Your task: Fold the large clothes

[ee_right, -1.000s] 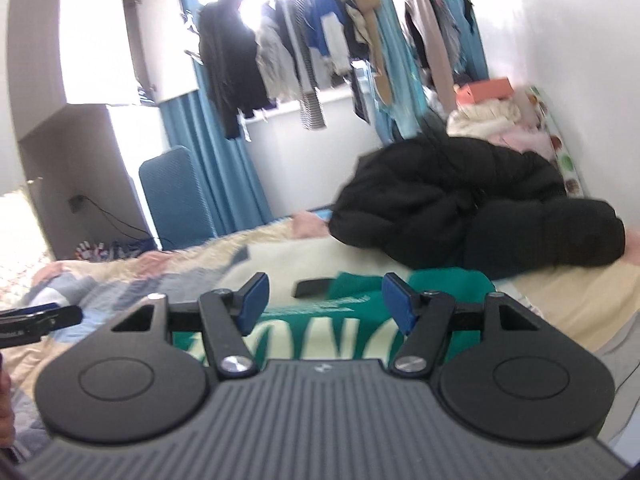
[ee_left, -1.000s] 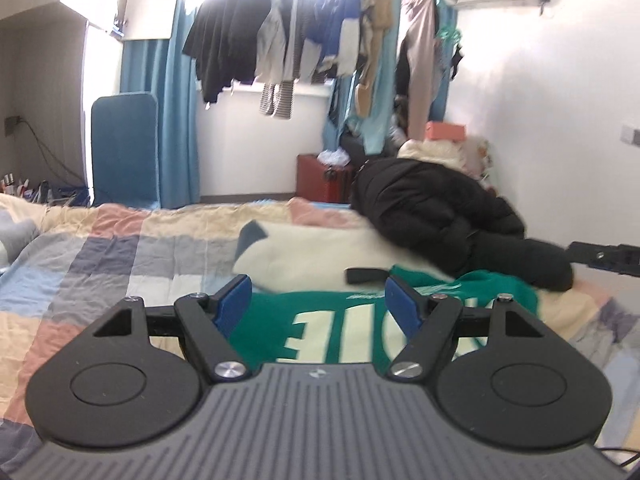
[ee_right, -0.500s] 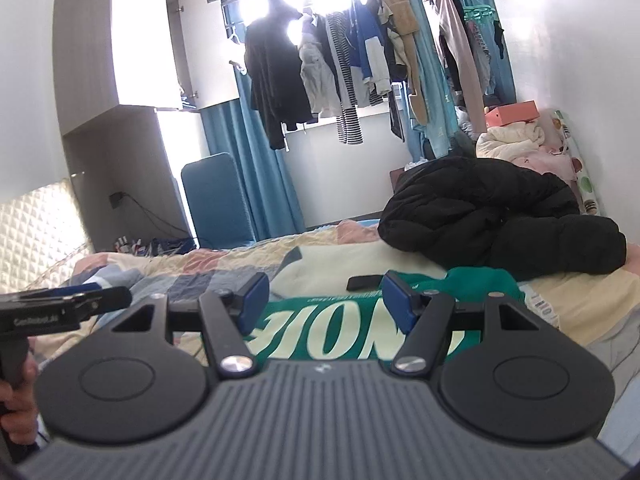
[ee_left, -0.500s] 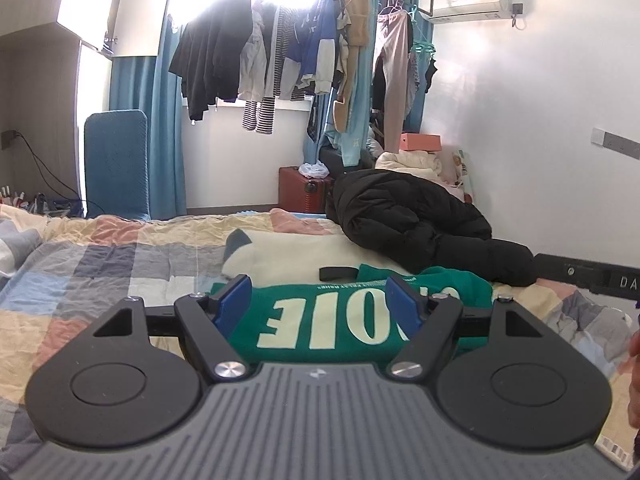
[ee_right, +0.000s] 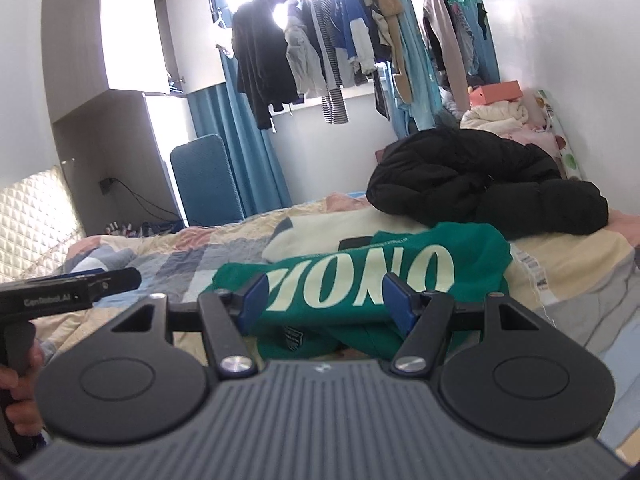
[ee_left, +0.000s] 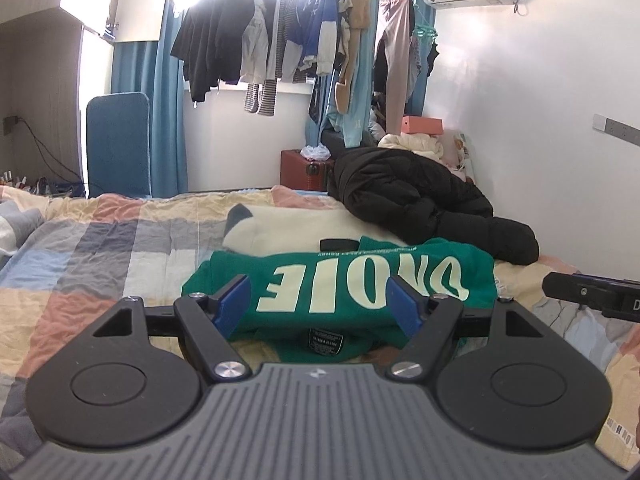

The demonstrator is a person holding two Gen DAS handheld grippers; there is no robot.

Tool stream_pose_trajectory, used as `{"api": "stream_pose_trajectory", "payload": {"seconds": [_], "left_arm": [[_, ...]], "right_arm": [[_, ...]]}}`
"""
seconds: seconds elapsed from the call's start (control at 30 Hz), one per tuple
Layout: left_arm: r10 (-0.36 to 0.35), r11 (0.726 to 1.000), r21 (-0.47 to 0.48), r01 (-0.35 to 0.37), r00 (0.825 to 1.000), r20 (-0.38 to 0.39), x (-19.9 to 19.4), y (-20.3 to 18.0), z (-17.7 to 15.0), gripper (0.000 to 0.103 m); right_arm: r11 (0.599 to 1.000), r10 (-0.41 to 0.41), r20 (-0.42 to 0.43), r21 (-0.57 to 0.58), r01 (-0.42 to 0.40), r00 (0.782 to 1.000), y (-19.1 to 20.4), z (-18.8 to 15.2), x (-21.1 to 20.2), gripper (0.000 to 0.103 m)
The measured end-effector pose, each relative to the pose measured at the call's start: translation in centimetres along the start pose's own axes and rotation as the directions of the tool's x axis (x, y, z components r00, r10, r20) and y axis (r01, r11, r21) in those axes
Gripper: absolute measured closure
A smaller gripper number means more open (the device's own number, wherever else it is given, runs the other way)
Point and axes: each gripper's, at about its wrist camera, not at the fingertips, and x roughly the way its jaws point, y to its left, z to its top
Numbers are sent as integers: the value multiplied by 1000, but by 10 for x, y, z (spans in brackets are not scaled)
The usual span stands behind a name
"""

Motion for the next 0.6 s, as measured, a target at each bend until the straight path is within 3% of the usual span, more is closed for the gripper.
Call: {"api": "stream_pose_trajectory", "payload": {"seconds": [0.43,0.6], "left_arm": [[8,1000,31,-7,1000,-18,9,-1,-4,23],[0,1000,16,1,1000,-20,11,1,-4,13]], "right_arm": [[1000,-22,-28,4,22,999,-1,-19,-2,37],[1000,-27,-18,-4,26,999,-1,-15,-3,37]]}}
